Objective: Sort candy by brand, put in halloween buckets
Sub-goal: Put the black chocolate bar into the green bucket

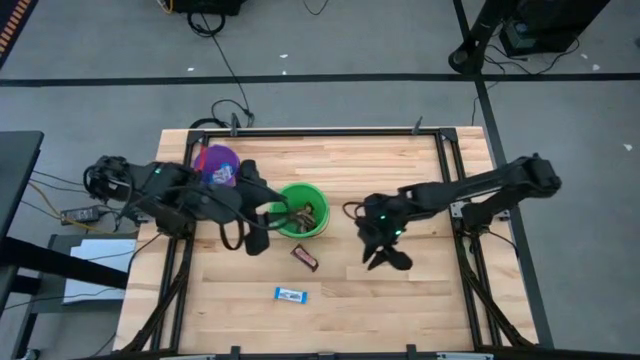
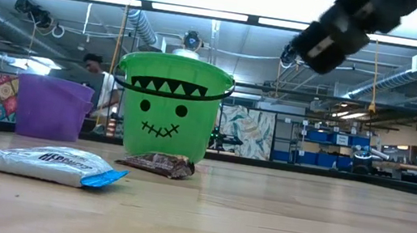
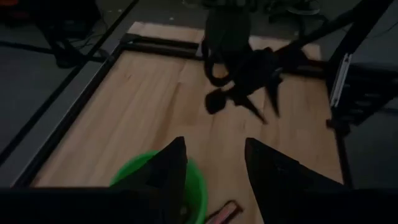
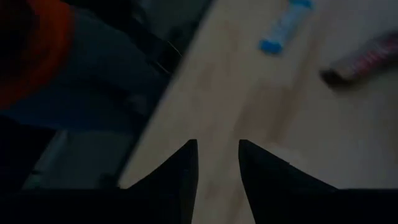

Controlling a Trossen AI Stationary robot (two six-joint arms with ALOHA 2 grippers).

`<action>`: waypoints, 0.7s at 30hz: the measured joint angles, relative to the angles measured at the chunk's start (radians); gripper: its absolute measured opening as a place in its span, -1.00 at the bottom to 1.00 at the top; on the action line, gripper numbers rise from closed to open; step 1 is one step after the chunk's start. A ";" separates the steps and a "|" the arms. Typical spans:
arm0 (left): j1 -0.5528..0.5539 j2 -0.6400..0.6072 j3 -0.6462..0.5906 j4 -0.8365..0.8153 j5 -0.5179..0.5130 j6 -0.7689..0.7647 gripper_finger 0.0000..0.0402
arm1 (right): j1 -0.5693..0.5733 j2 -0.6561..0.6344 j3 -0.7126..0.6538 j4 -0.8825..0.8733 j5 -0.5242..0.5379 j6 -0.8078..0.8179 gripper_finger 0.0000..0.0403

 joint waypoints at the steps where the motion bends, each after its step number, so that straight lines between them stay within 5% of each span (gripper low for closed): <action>1: 0.000 -0.005 0.005 -0.023 -0.001 0.000 -0.17 | -0.007 0.023 0.000 0.054 -0.036 0.013 -0.36; 4: 0.000 -0.010 0.020 -0.090 -0.001 0.004 -0.17 | -0.026 0.078 0.000 0.188 -0.108 0.081 -0.36; 8: 0.000 -0.011 0.041 -0.175 0.001 0.025 -0.17 | -0.032 0.114 0.000 0.247 -0.058 0.165 -0.36; 17: 0.001 -0.065 0.042 -0.213 0.063 0.134 -0.17 | -0.025 0.117 0.000 0.153 0.422 0.251 -0.36; 21: 0.001 -0.109 0.042 -0.233 0.063 0.132 -0.17 | 0.030 0.128 -0.003 0.162 0.535 0.288 -0.36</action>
